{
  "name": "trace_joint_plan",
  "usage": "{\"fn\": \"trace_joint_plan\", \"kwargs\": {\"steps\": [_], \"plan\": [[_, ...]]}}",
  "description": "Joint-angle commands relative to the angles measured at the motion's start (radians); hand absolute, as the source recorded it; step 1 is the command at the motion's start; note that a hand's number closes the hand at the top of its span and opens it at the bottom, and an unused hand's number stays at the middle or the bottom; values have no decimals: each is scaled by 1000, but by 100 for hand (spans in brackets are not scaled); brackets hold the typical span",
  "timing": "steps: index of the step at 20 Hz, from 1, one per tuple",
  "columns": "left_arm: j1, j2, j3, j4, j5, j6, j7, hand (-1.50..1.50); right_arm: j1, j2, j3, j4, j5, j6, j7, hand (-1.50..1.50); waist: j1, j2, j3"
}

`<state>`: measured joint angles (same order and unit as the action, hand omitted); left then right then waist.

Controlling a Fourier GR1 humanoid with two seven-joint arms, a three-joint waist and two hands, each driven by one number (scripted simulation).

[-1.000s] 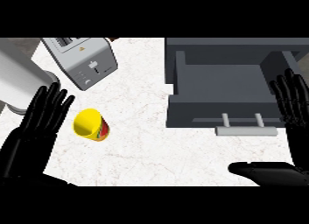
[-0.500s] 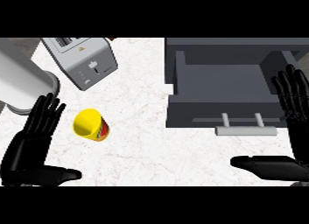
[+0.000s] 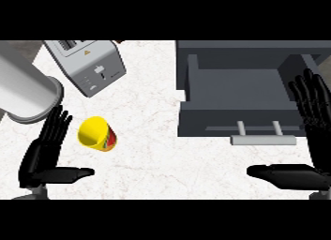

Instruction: Pick up the cup, place it into the drawer and close the drawer

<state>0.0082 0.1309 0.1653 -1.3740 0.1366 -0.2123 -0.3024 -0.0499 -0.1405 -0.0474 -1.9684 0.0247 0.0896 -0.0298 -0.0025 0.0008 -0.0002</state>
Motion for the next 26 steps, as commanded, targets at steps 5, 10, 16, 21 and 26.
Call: {"fn": "trace_joint_plan", "kwargs": {"steps": [5,10,16,21,26], "plan": [[-142,36,52,386,-55,-8,-205,-150,61,-7,-41,-42,-29,39,-15,-150,-3,0,0],[-271,69,112,723,-76,-21,-430,-150,60,23,-3,-53,-7,26,-12,-150,-11,2,-1],[-375,113,127,990,-102,-61,-607,-150,-17,-21,-66,5,-57,72,16,-150,-10,3,-1],[-406,87,114,1099,-139,-8,-726,-150,-18,29,16,-45,25,25,51,-150,-13,4,-2],[-414,138,120,1163,-147,-58,-795,-150,-13,-7,-49,-25,-38,70,30,-150,-19,7,-3]]}}
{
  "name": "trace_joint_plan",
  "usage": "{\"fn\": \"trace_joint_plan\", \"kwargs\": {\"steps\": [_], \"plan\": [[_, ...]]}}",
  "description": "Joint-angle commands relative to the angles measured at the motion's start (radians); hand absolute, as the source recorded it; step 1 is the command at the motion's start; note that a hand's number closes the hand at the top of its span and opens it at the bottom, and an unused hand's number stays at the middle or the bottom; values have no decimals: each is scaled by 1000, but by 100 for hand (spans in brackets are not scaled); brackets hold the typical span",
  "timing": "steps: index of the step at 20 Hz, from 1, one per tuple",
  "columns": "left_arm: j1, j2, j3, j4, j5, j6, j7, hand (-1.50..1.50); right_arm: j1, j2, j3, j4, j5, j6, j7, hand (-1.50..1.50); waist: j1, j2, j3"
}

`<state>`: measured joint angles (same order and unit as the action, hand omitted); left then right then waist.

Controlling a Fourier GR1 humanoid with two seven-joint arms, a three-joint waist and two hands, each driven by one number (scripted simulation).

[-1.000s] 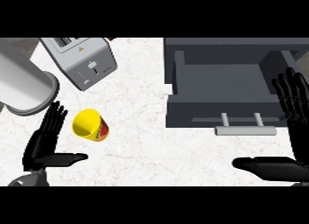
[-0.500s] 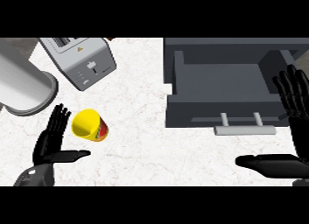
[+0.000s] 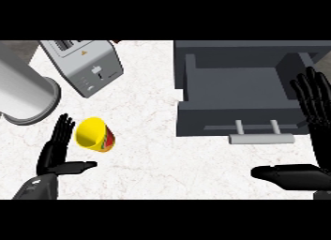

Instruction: Pick up the cup, place it into the drawer and close the drawer

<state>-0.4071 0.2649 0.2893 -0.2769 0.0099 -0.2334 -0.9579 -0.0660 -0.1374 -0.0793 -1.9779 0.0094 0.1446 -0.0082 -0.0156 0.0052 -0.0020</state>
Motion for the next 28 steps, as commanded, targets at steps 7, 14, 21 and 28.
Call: {"fn": "trace_joint_plan", "kwargs": {"steps": [7,14,21,28], "plan": [[-36,-26,1,96,-16,-43,-135,-150,9,3,11,-25,4,10,19,-150,-6,3,-1],[-88,-16,20,97,9,-120,-93,-150,-2,-3,-14,28,-22,26,-3,-150,-10,5,-2],[-113,-85,8,82,7,-136,-106,-150,-71,-8,-14,48,-17,15,42,-150,-10,7,-2],[-104,-88,-1,53,27,-301,-93,150,-10,10,-4,30,-16,19,13,-150,-13,6,-2]]}}
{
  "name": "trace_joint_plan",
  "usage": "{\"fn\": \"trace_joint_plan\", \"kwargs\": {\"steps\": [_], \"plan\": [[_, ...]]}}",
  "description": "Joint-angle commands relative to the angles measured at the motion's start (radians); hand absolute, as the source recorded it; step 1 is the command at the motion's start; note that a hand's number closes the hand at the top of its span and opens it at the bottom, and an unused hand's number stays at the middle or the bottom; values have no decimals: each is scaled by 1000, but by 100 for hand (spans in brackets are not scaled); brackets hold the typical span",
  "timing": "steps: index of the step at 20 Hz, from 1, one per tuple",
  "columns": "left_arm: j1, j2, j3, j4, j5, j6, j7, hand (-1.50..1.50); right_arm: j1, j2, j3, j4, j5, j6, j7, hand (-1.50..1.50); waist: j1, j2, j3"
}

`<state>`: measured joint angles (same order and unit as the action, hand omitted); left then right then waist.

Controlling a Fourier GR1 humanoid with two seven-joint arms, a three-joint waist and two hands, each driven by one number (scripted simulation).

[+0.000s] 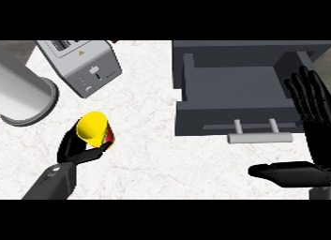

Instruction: Pick up the cup, place it into the drawer and close the drawer

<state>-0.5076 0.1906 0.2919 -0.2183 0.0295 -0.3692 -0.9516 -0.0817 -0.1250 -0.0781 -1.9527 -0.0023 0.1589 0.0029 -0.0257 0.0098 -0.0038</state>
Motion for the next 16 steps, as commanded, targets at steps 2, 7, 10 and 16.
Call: {"fn": "trace_joint_plan", "kwargs": {"steps": [2,7,10,16], "plan": [[-25,-18,-3,-19,17,-183,-68,150,28,-14,-16,-5,-7,14,-13,-150,-1,-2,1],[10,-50,-9,-48,30,-240,-112,150,-35,-25,-42,64,-17,14,-23,-150,9,1,0],[-17,-67,-12,-92,29,-164,-131,150,9,-29,-30,28,-8,24,-19,-150,4,-3,1],[33,-21,69,-110,101,-91,-183,150,34,-8,-1,12,34,9,-57,-150,9,-3,1]]}}
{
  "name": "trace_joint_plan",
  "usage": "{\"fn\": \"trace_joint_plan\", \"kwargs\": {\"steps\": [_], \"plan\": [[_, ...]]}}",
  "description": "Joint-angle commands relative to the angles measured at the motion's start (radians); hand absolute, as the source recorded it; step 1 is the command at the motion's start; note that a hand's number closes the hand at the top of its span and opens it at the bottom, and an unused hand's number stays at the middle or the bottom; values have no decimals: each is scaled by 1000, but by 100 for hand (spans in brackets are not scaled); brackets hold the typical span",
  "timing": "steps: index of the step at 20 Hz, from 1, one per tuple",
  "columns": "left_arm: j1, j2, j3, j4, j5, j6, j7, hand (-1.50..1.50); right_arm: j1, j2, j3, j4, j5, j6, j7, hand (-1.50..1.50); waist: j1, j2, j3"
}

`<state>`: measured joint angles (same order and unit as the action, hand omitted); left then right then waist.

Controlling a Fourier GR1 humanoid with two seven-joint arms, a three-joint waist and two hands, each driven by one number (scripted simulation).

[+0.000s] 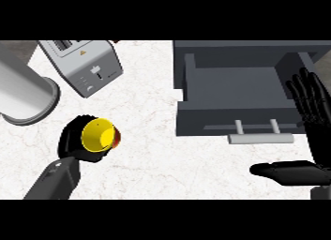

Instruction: Pick up the cup, place it into the drawer and close the drawer

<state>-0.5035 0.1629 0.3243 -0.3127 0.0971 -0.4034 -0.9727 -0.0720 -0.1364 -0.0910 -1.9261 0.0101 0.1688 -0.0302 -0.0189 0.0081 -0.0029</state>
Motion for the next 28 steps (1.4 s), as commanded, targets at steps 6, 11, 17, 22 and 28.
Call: {"fn": "trace_joint_plan", "kwargs": {"steps": [6,11,17,22,28], "plan": [[-5,44,75,-74,88,-73,-138,150,39,-23,-51,6,-47,32,-32,-150,4,-5,2],[-21,7,-3,-185,48,-45,-87,150,-25,-21,-38,-19,-31,4,50,-150,14,-9,2],[-128,-37,-56,-356,46,97,84,150,-13,-34,-74,56,-31,21,-33,-150,19,-9,4],[-192,-137,-130,-610,59,232,354,150,42,-22,-70,1,-37,18,-11,-150,25,-17,5],[-253,-161,-245,-782,59,352,547,150,34,-20,-65,5,-29,24,-32,-150,20,-13,4]]}}
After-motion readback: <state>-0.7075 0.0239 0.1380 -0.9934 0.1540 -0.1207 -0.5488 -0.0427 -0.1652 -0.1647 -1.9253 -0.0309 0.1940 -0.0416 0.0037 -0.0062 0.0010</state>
